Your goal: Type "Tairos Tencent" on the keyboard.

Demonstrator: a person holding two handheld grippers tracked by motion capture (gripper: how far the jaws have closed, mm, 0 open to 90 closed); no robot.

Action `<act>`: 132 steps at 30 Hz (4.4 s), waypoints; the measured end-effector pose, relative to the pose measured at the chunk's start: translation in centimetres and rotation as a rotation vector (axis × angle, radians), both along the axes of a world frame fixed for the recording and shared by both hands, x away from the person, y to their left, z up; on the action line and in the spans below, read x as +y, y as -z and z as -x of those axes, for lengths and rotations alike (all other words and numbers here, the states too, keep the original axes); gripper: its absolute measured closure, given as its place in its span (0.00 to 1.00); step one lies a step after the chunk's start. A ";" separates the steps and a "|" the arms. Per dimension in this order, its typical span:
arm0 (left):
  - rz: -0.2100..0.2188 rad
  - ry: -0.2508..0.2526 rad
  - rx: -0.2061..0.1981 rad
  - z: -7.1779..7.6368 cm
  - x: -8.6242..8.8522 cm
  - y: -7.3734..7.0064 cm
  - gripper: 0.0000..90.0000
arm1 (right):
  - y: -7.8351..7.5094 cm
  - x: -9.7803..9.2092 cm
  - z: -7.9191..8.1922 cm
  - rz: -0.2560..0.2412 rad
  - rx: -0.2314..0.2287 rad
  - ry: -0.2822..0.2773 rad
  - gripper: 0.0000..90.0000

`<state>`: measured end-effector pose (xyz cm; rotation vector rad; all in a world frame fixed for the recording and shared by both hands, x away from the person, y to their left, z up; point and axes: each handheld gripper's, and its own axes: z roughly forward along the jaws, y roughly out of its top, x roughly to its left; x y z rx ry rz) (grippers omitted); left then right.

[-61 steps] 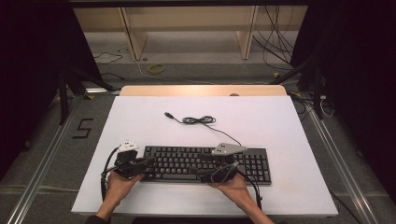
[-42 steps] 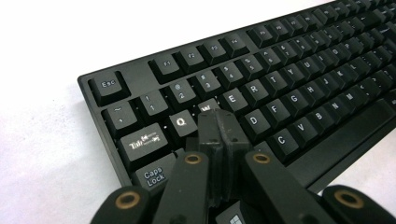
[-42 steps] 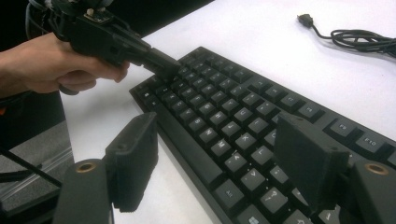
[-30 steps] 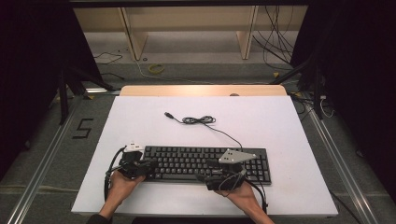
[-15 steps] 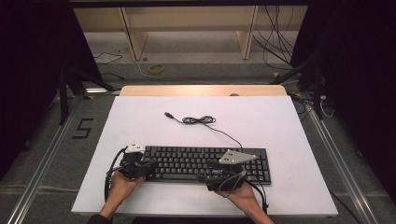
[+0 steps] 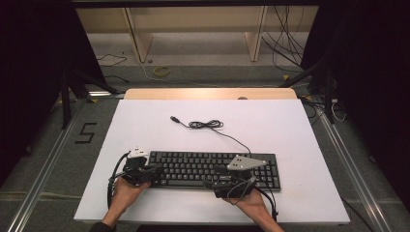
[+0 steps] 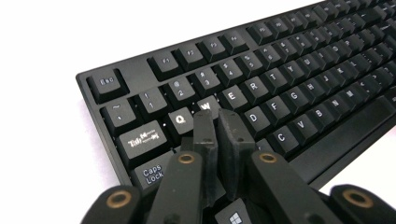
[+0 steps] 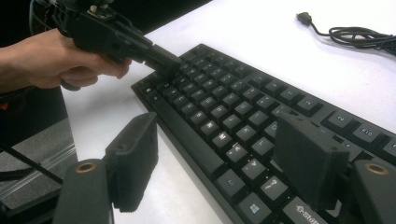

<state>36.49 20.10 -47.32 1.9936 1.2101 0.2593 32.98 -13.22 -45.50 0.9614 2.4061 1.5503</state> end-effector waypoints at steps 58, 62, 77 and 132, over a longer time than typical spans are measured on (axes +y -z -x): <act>0.215 0.036 -0.164 3.8 0.4 -1.5 0.32 | 2.2 5.8 -6.4 0.248 0.070 0.102 1.00; 0.215 0.033 -0.168 3.8 0.5 -1.5 0.31 | 2.5 5.8 -6.3 0.261 0.073 0.104 1.00; 0.207 0.032 -0.170 3.7 0.5 -1.5 0.32 | 1.6 5.1 -6.0 0.194 0.068 0.116 1.00; 0.126 0.070 -0.113 1.4 -1.3 -1.5 0.58 | -0.1 1.6 -2.2 0.056 0.049 0.034 0.37</act>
